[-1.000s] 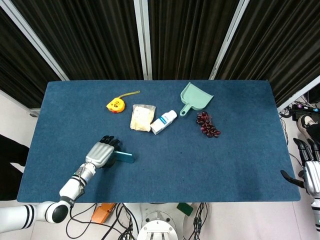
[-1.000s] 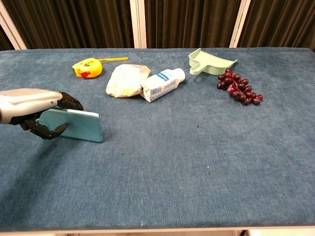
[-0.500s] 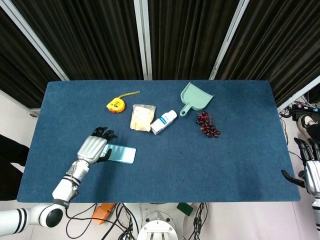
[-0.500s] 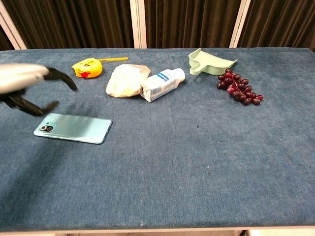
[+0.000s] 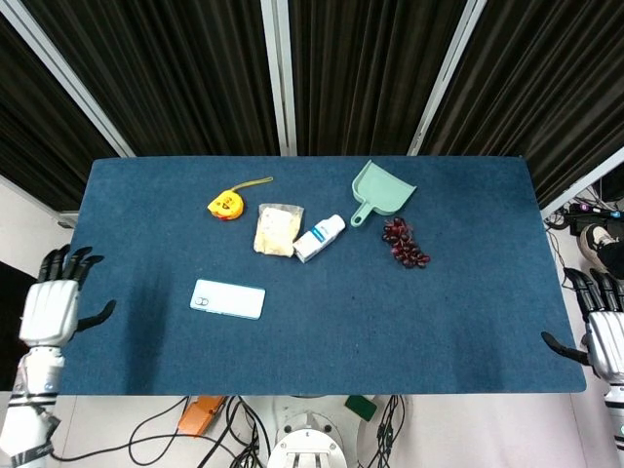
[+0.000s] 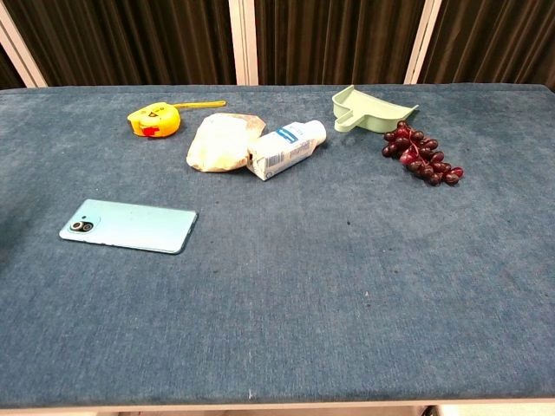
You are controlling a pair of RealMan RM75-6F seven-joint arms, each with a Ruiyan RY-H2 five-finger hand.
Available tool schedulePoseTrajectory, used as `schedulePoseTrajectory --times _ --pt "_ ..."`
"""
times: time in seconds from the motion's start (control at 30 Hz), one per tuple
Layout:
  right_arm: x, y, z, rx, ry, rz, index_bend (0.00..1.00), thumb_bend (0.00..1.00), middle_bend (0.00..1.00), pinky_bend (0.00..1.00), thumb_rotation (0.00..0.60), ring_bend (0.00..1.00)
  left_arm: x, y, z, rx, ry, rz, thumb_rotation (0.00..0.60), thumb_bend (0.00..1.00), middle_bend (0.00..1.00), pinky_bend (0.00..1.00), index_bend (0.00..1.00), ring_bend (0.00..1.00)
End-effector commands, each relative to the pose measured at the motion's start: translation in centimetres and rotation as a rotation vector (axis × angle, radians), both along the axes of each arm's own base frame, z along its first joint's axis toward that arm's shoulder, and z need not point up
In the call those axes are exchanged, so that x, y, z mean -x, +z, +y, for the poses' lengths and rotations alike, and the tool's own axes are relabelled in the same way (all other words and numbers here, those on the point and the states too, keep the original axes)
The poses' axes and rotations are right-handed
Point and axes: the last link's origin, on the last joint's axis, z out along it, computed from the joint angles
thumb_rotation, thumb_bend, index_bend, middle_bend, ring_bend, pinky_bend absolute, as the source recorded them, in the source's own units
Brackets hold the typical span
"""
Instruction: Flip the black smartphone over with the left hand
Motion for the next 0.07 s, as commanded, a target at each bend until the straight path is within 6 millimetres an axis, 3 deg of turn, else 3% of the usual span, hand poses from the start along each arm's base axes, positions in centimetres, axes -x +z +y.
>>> schedulePoseTrajectory --times 0.03,0.07 --pt "-0.33 -0.12 -0.01 -0.003 0.011 0.003 0.13 0.27 0.17 0.02 0.6 0.0 1.37 1.46 -3.15 -0.003 0.037 0.008 0.6 0.24 0.12 0.0 0.21 0.01" --pt "-0.45 -0.18 -0.01 -0.004 0.014 0.004 0.13 0.27 0.17 0.02 0.6 0.0 1.56 1.59 -3.64 -0.001 0.044 0.008 0.6 0.24 0.12 0.0 0.21 0.0"
